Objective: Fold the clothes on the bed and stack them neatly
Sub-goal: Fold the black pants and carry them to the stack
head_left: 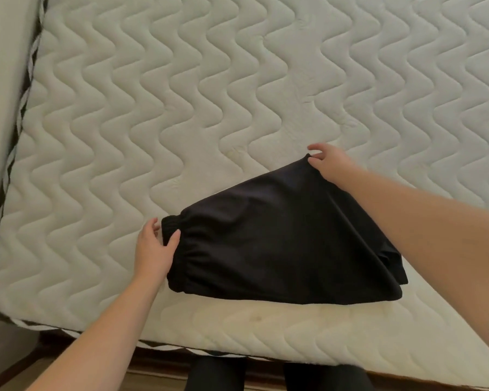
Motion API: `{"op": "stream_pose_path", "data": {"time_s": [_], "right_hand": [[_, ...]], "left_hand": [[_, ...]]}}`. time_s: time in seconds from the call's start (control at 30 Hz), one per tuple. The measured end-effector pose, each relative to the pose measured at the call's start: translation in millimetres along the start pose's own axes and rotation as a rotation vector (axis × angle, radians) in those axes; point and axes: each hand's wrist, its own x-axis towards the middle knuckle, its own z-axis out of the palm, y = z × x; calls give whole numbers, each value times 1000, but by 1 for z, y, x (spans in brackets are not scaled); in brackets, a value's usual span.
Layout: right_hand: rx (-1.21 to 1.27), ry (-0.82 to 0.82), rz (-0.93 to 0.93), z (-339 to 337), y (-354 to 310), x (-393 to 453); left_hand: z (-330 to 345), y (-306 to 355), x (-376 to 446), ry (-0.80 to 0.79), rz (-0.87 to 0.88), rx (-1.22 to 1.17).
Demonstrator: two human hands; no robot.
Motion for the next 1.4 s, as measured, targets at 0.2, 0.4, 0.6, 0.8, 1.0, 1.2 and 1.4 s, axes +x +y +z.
{"op": "stream_pose_path", "data": {"time_s": [0.2,0.4,0.6,0.8,1.0,1.2,1.4], "right_hand": [[144,291,142,-39,54,-31],[24,274,352,-46,129,-76],[-43,157,507,-23,161,-94],[732,170,628,-17,157,-92],[1488,141,564,-42,167,-77],[1174,50,355,-50,177,-69],[967,-52,202,-58,163,-51]], "left_hand": [[31,59,0,77,382,221],[109,142,-9,-177,682,258],[173,219,-8,-251,841,351],[191,263,19,-349,722,561],[178,279,40,-609,753,589],[180,276,48,-597,776,669],[186,276,47,-559,777,550]]}}
